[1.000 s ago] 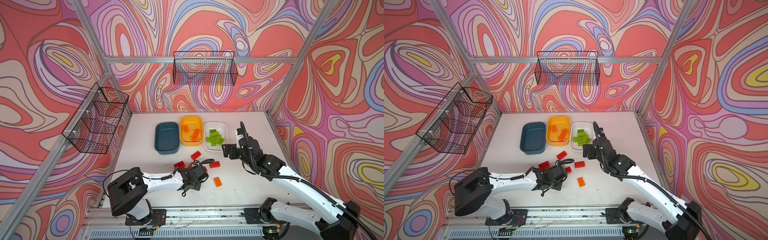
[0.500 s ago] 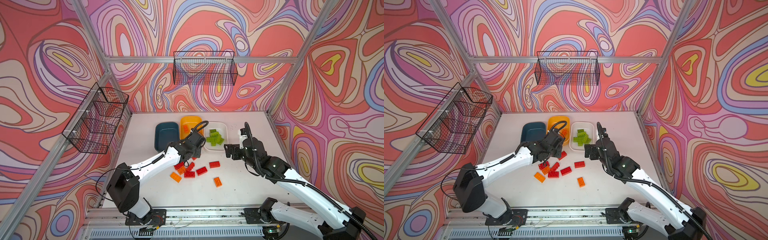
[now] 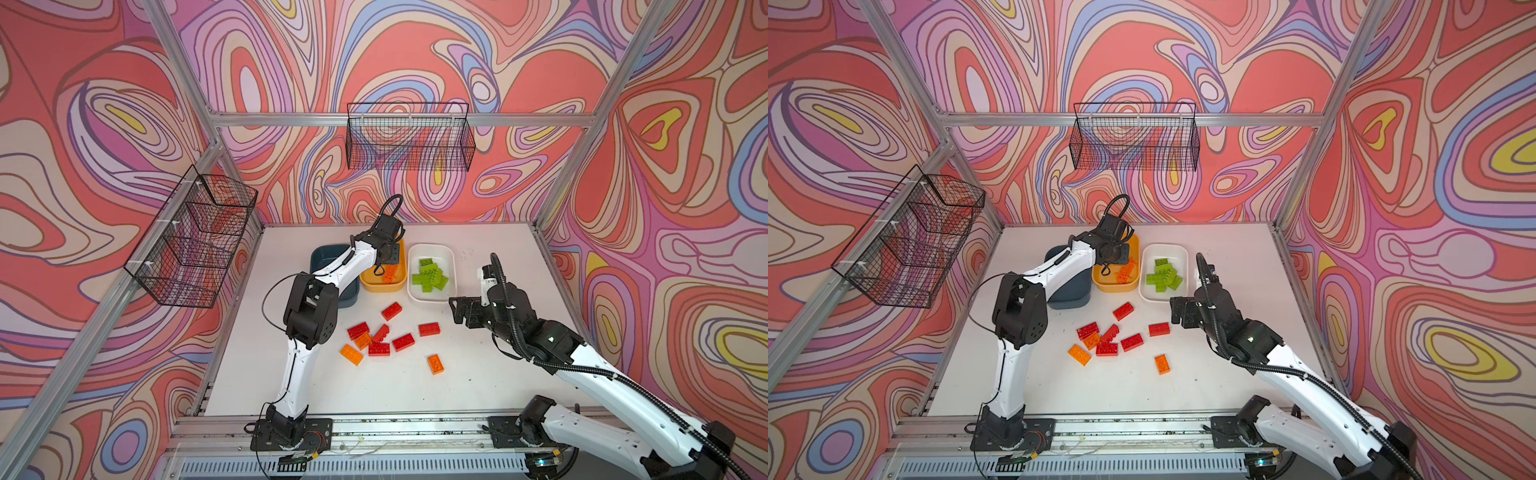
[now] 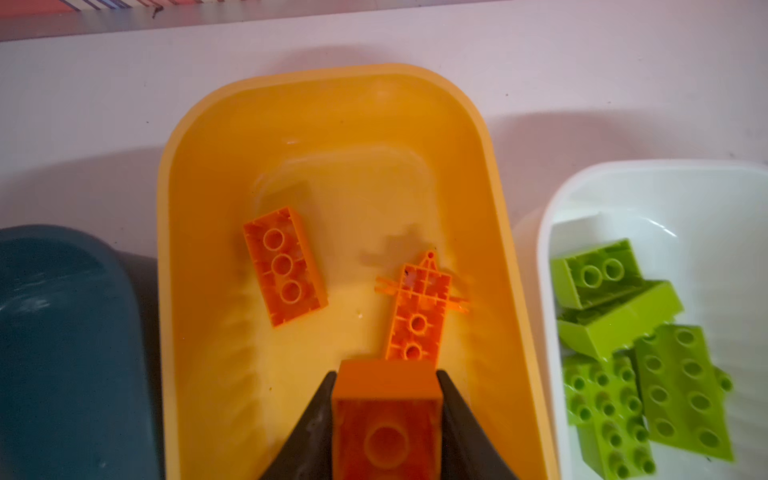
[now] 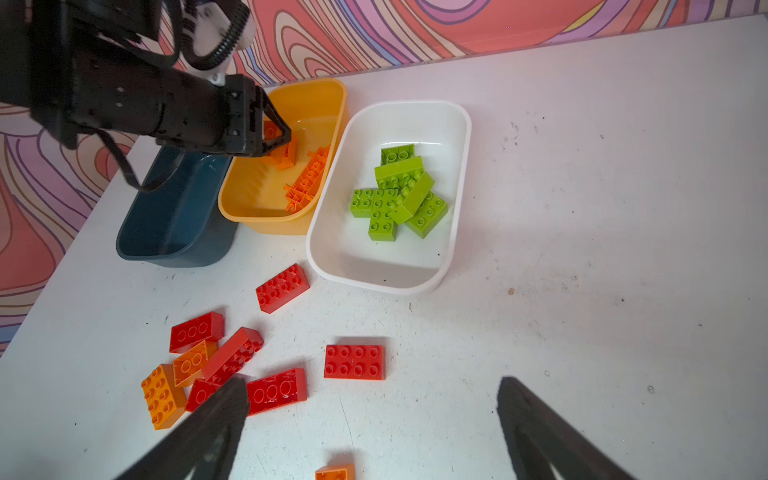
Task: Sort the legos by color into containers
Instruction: 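Lift the small orange brick into the yellow bin and open the left gripper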
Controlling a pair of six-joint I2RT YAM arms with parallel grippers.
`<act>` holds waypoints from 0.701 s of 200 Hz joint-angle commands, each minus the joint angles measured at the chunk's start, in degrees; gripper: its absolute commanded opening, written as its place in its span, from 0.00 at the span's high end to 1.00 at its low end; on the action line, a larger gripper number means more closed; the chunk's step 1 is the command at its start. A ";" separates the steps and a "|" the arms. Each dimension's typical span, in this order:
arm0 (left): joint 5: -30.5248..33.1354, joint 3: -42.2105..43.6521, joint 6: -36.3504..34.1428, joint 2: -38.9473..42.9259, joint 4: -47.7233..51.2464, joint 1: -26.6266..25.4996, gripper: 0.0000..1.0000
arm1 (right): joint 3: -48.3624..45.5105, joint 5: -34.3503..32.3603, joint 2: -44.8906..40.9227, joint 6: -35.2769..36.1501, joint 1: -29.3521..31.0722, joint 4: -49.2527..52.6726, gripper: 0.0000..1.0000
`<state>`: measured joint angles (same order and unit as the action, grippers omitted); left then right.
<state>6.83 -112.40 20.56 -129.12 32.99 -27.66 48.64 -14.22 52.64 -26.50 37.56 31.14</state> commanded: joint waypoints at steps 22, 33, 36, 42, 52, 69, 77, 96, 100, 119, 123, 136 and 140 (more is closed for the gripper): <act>-2.70 -1.05 0.23 3.47 3.86 0.15 0.13 | 0.91 -1.42 -0.36 -0.22 -0.18 1.05 0.02; -2.79 3.59 1.26 7.81 1.99 0.05 0.13 | 0.85 -1.01 0.07 -0.31 -0.15 0.38 0.02; -2.67 5.47 1.62 9.21 1.38 0.01 0.13 | 0.85 -0.87 0.21 -0.38 -0.17 0.17 0.02; -2.28 9.34 2.31 12.47 -0.12 -0.11 0.13 | 0.76 -0.53 0.56 -0.39 -0.12 -0.20 0.02; -1.10 16.56 3.64 18.35 -2.67 -0.44 0.13 | 0.58 0.03 1.11 -0.39 -0.21 -0.91 0.02; 0.88 29.08 6.68 28.98 -5.92 -0.85 0.14 | 0.16 0.79 2.22 -0.38 -0.14 -1.97 0.02; 1.82 34.84 8.40 33.97 -6.68 -0.91 0.15 | -0.15 1.30 2.70 -0.44 -0.12 -2.52 0.02; 3.01 47.82 12.70 45.37 -7.48 -1.21 0.17 | -0.78 2.61 3.82 -0.57 -0.18 -3.97 0.02; 3.23 50.44 13.81 47.63 -7.38 -1.25 0.17 | -0.89 2.85 3.99 -0.57 -0.18 -4.25 0.02; 3.79 60.66 18.36 57.61 -5.55 -1.93 0.18 | -1.12 4.34 5.30 -0.52 -0.10 -5.82 0.02; 3.80 62.51 19.29 59.62 -5.04 -2.17 0.18 | -1.10 4.72 5.66 -0.48 -0.16 -6.17 0.02; 3.89 67.65 22.27 65.64 -3.11 -2.98 0.18 | -0.81 6.11 7.11 -0.39 -0.07 -7.02 0.02; 3.90 69.10 23.01 67.43 -2.55 -3.36 0.18 | -0.68 6.44 7.52 -0.35 -0.04 -7.20 0.02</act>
<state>9.17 -51.11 35.24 -69.23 26.57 -29.47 48.36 -10.68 58.19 -26.63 37.56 26.72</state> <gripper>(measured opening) 0.822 0.981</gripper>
